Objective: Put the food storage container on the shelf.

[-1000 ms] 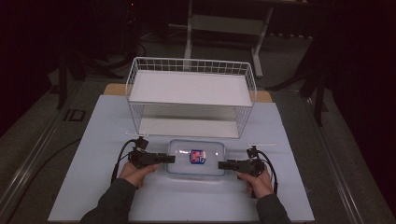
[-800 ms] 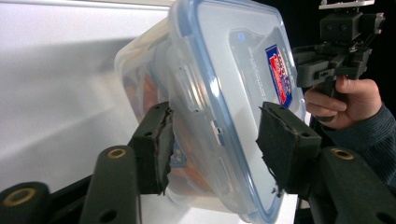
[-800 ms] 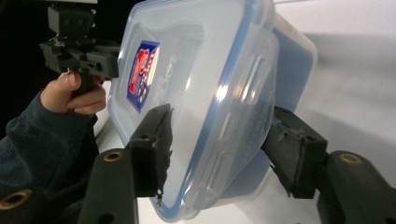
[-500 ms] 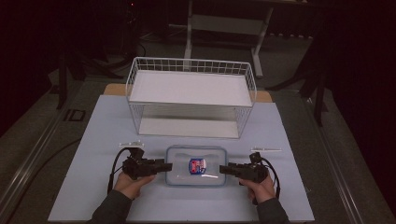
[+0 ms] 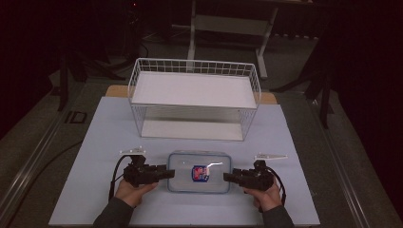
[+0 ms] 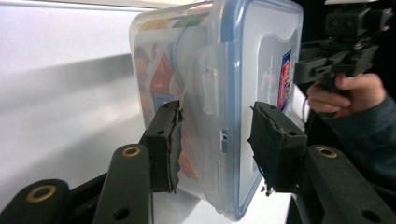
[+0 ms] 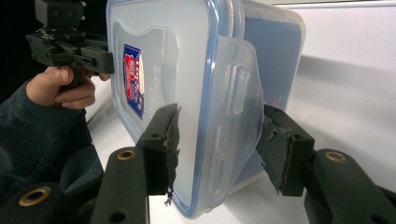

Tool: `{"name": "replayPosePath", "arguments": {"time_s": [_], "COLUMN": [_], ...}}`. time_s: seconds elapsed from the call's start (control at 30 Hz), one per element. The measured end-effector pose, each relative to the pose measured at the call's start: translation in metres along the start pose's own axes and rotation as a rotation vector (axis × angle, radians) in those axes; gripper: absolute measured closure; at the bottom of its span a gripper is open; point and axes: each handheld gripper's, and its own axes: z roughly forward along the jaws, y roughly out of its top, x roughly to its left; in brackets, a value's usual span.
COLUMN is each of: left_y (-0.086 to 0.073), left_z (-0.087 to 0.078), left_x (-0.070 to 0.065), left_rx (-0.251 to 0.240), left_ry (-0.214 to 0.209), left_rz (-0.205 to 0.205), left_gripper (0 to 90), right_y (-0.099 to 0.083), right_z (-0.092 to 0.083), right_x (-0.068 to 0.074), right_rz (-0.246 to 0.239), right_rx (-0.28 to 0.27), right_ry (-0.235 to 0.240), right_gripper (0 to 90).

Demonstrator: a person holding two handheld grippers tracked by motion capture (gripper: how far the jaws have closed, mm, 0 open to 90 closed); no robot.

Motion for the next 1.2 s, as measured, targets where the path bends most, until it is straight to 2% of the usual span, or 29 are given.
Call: {"name": "replayPosePath", "arguments": {"time_s": [0.1,0.2,0.37,0.47,0.67,0.87,1.2], "left_y": [0.000,-0.001,-0.001,-0.002,0.001,0.005,0.015], "left_z": [0.000,0.000,0.000,0.000,-0.004,-0.009,-0.022], "left_x": [-0.005,-0.006,-0.012,-0.014,-0.020,-0.023,-0.030], "left_rx": [0.003,-0.001,-0.007,-0.019,-0.046,-0.071,-0.104], "left_ry": [0.029,0.034,0.071,0.075,0.082,0.085,0.099], "left_rz": [0.017,0.005,-0.006,-0.013,0.014,0.022,0.065], "left_gripper": [52.4,52.8,52.6,52.6,52.6,52.5,52.5], "right_y": [0.000,0.000,0.001,0.002,0.005,0.007,0.016], "right_z": [-0.001,0.000,0.001,0.000,-0.004,-0.005,-0.007], "right_x": [0.003,0.004,0.006,0.006,0.010,0.015,0.028], "right_rz": [-0.006,-0.016,-0.034,-0.030,-0.044,-0.059,-0.090], "right_rx": [0.008,0.005,-0.002,-0.014,-0.057,-0.080,-0.129], "right_ry": [-0.010,-0.015,-0.031,-0.031,-0.027,-0.028,-0.033], "right_gripper": [49.9,49.8,49.2,49.1,49.1,49.0,48.9]}}
